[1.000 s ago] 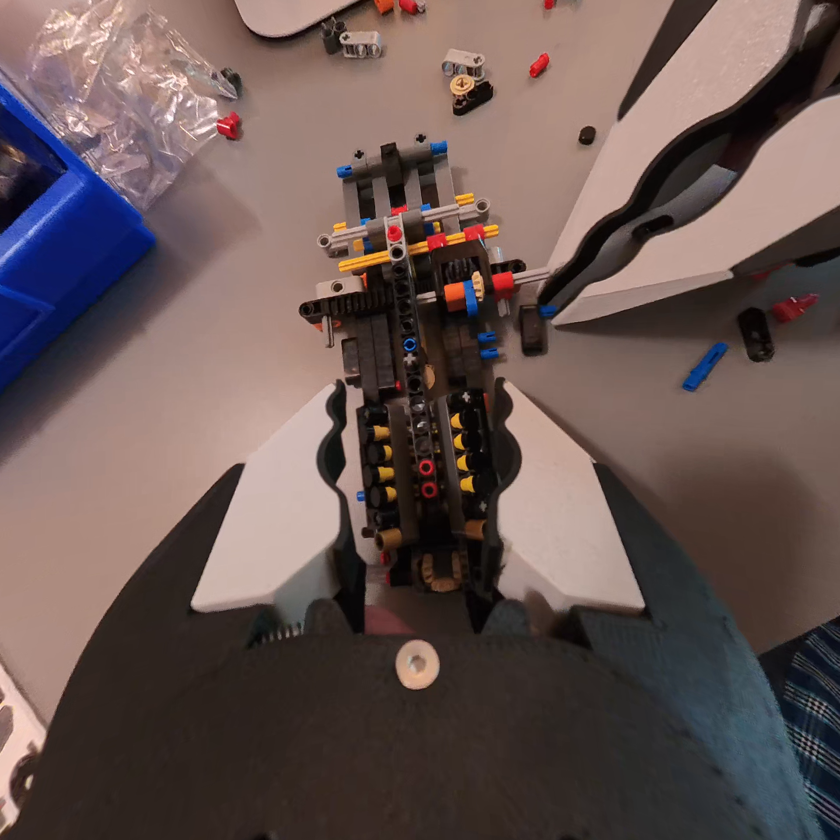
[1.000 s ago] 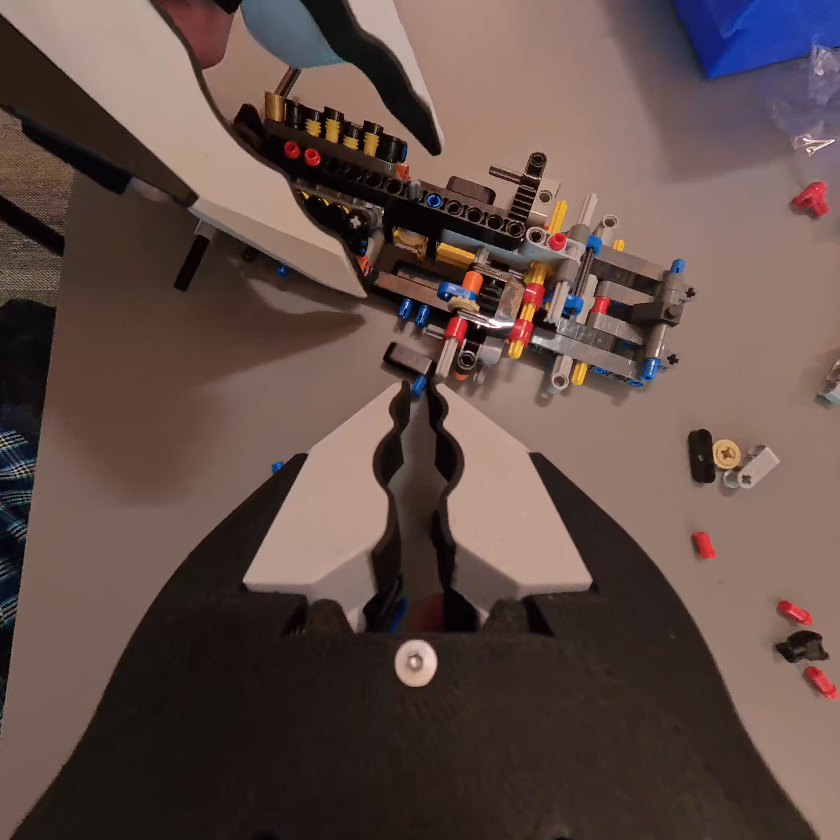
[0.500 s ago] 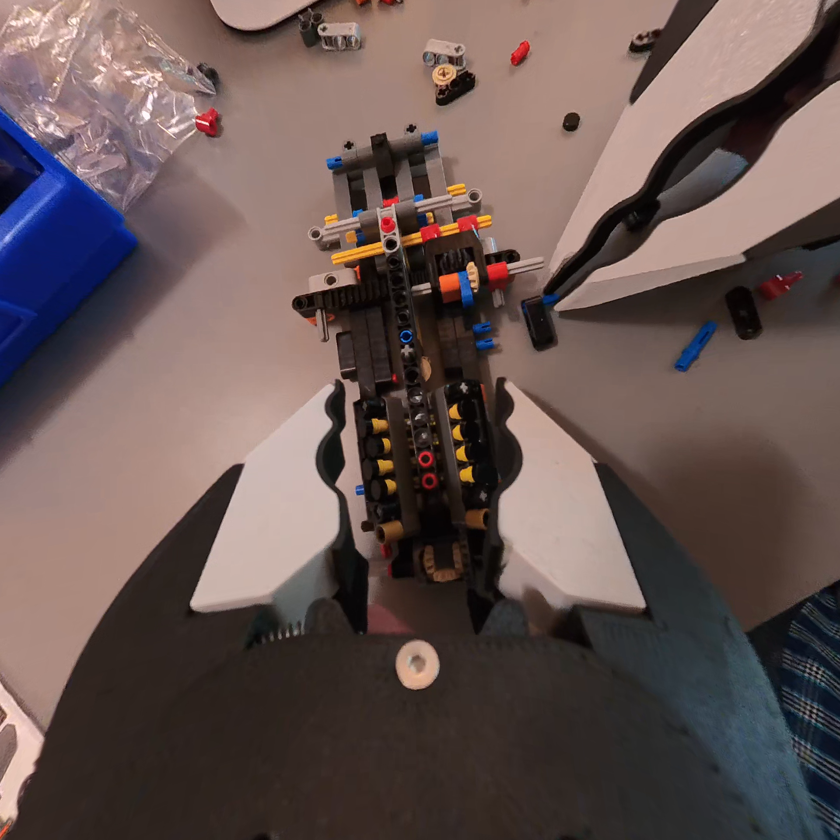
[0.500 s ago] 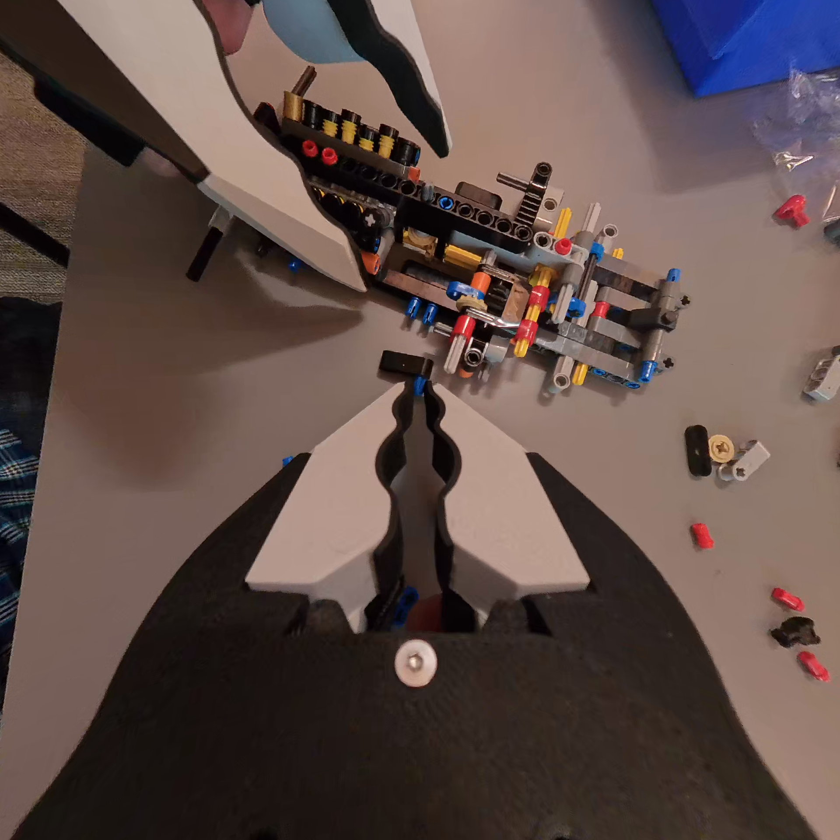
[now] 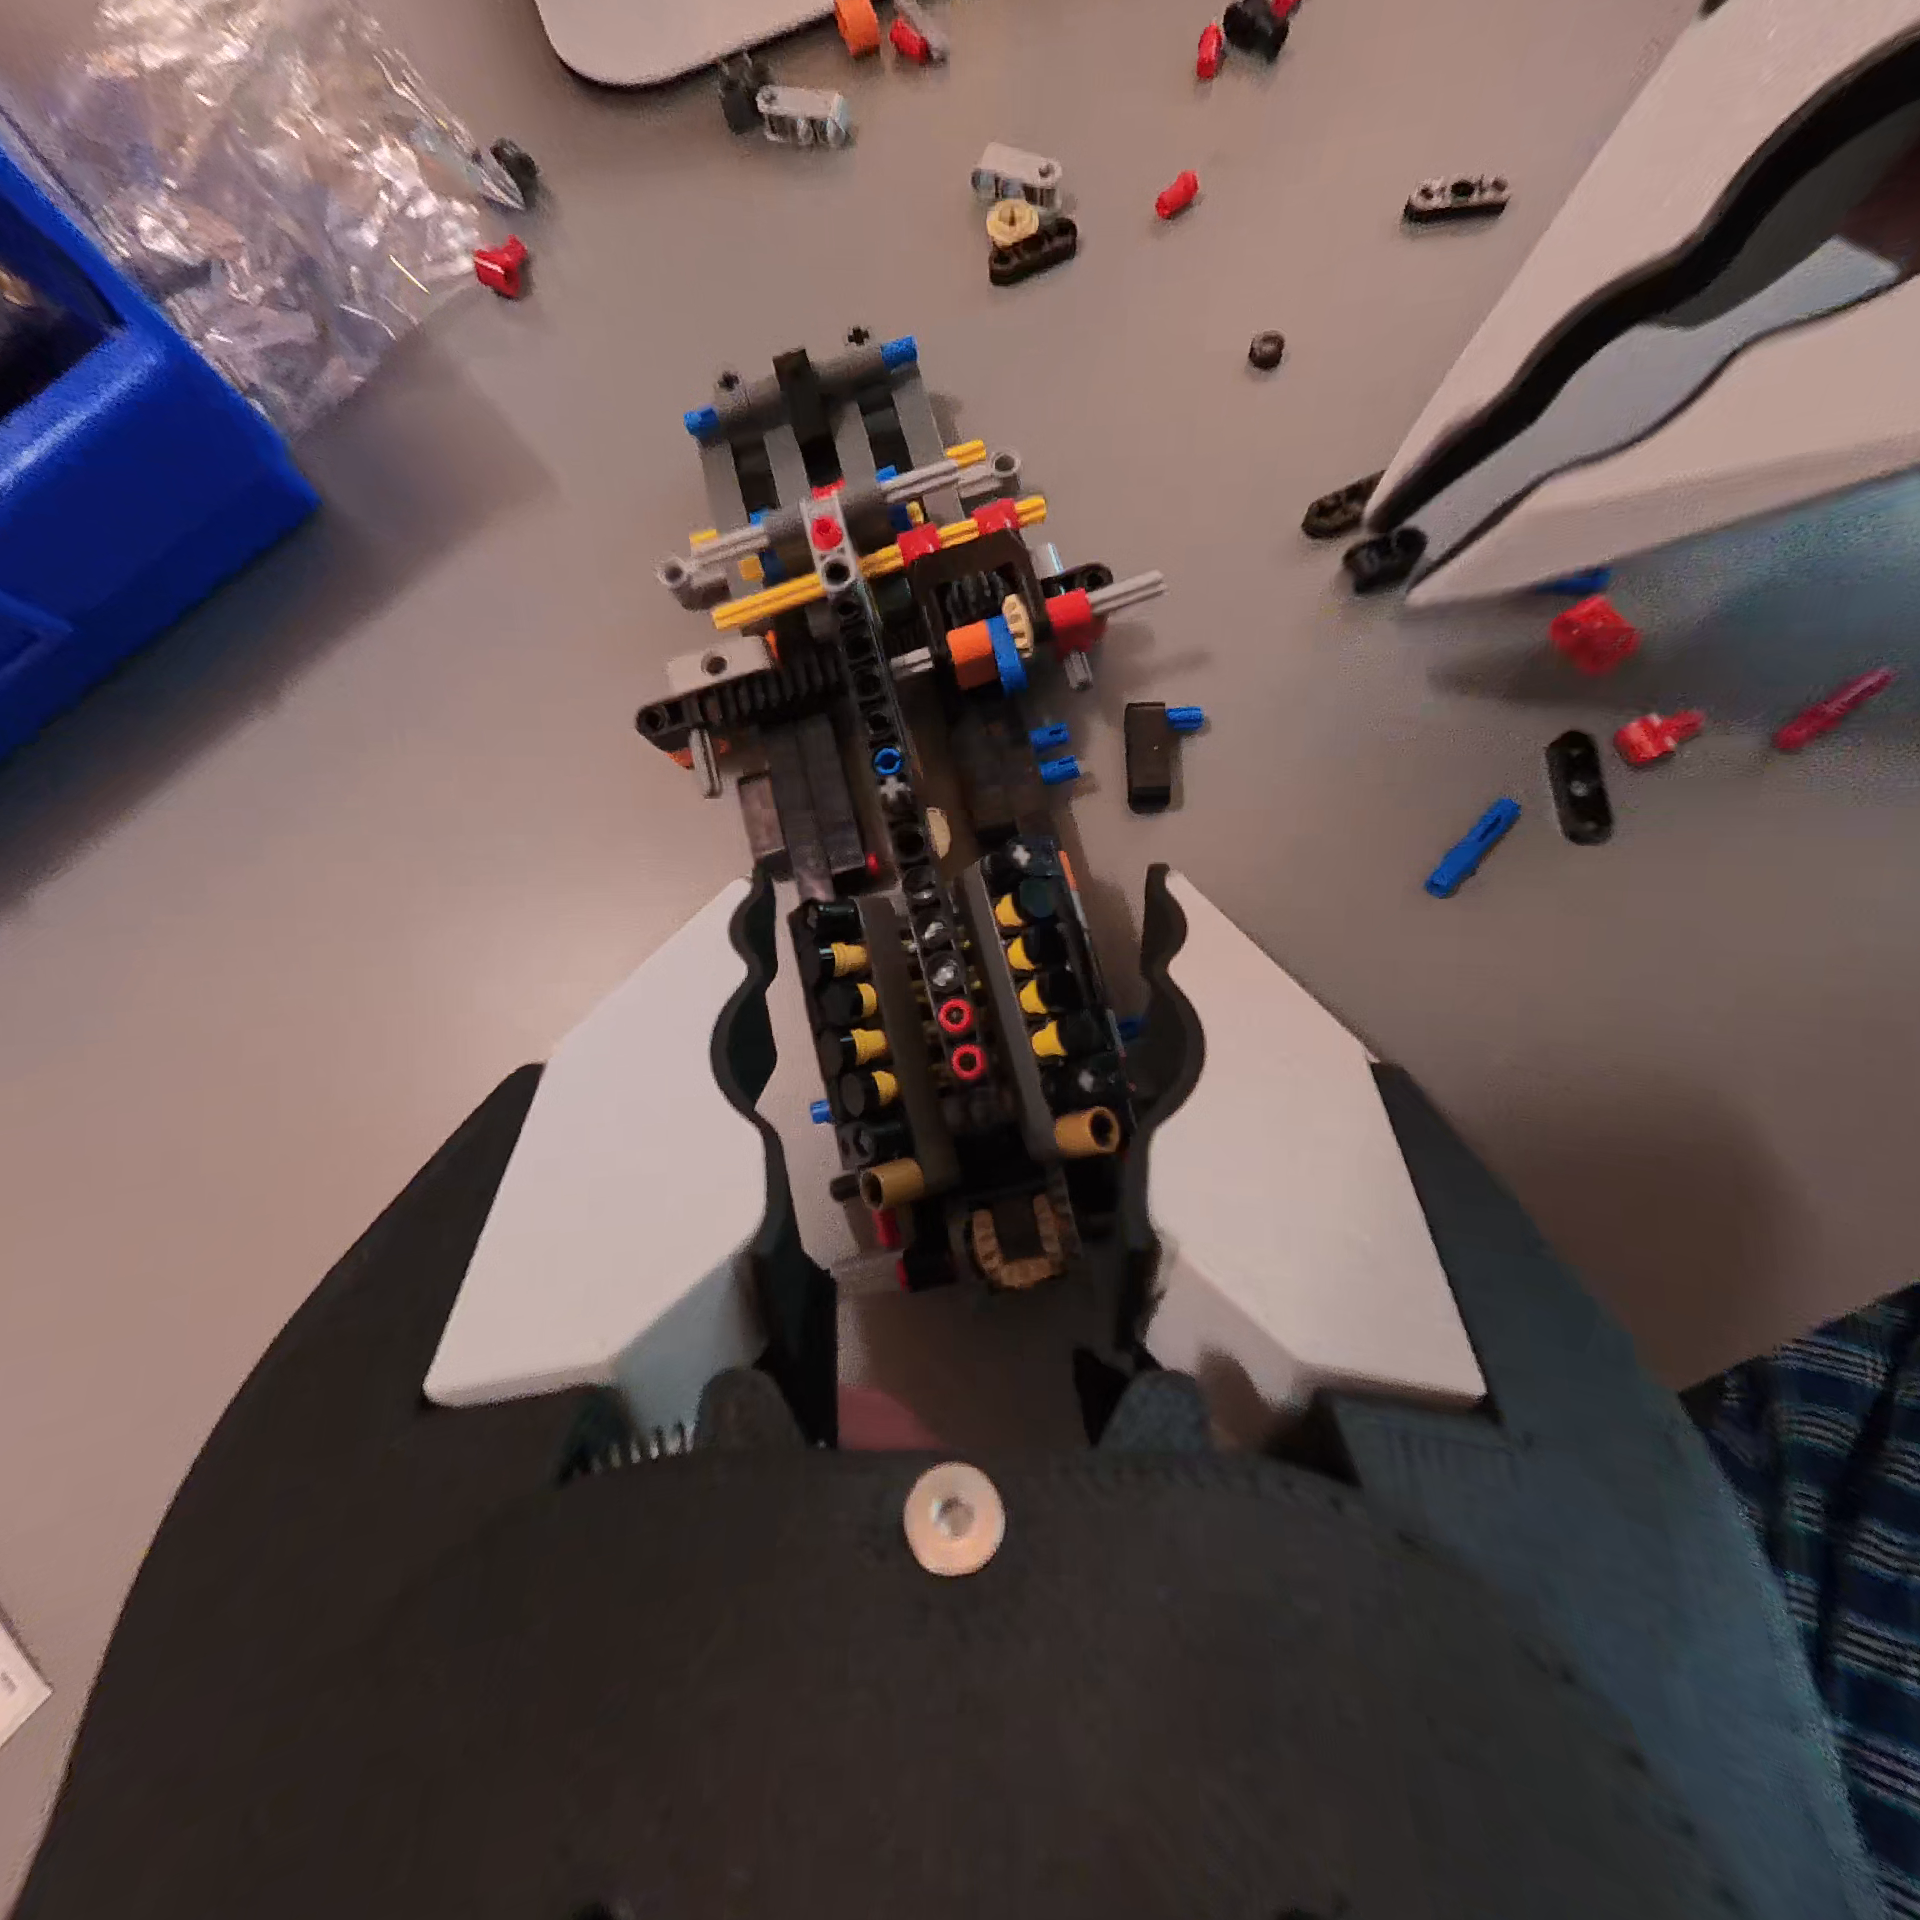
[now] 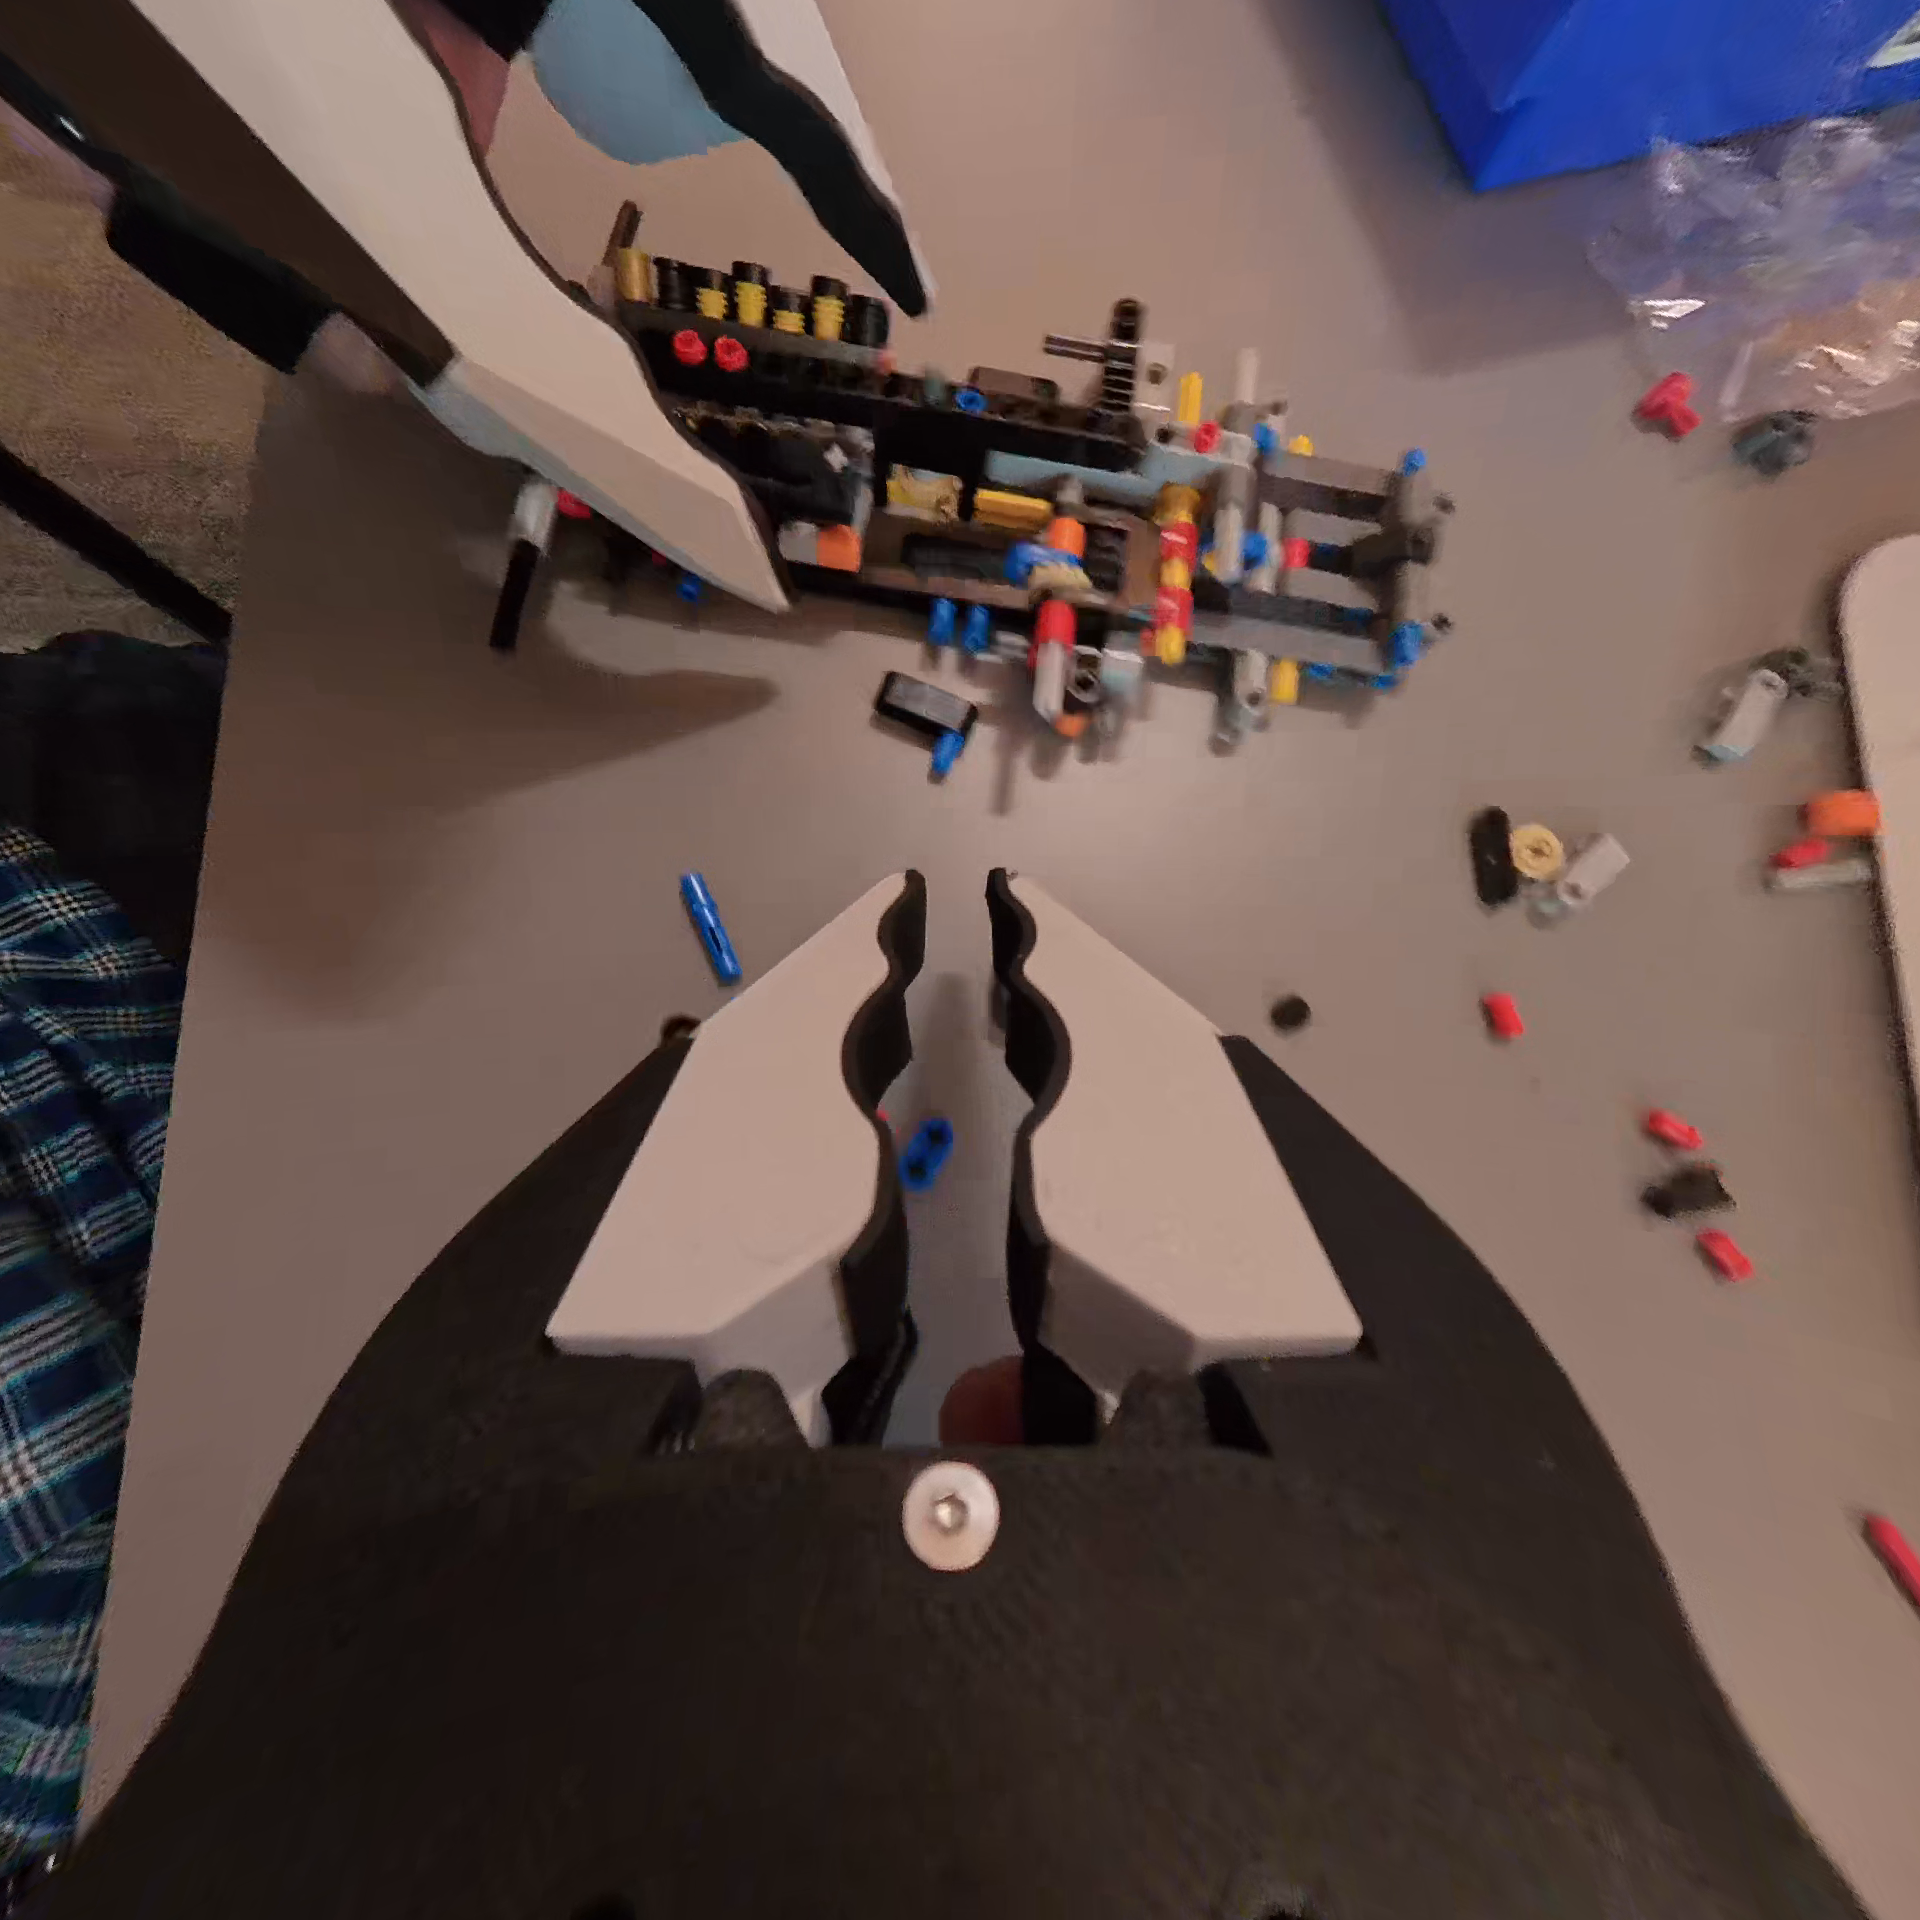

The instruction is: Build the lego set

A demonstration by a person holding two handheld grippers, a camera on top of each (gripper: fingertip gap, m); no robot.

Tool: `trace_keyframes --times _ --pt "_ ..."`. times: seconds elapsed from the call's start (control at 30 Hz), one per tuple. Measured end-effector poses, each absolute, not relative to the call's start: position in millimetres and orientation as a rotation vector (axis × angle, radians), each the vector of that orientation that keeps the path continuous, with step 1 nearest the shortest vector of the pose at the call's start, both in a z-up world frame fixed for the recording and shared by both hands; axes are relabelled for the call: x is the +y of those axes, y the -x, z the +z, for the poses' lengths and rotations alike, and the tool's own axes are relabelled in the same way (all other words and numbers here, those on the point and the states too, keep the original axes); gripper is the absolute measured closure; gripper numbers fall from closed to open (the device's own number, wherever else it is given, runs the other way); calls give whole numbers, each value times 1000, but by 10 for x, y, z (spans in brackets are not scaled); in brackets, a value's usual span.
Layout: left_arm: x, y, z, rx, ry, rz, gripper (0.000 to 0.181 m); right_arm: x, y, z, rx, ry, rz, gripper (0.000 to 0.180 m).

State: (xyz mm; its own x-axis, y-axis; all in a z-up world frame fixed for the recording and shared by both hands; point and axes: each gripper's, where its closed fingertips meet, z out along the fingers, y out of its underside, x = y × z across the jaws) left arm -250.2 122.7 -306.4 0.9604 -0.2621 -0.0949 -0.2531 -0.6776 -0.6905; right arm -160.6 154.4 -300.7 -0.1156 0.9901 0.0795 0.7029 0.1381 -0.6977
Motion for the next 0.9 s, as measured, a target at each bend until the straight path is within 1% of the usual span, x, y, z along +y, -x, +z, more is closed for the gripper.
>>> trace_keyframes --times 0.2,0.37,0.5,0.63,0.9 --pt "1221 2530 -2877 367 2279 10 112 2247 1164 -2722 -1695 1667 620 168" --pt "1263 2656 -2804 351 2232 46 119 2660 1019 -2654 -1672 1655 552 166" --pt "1311 2860 -2793 302 2210 87 125 2747 1212 -2672 -1729 1599 535 166" --pt "1315 3027 -2805 261 2199 118 127 2803 1372 -2709 -1789 1595 574 166" --pt "1241 3154 -2873 190 2177 115 132 2523 853 -2928 -2013 1647 623 171"
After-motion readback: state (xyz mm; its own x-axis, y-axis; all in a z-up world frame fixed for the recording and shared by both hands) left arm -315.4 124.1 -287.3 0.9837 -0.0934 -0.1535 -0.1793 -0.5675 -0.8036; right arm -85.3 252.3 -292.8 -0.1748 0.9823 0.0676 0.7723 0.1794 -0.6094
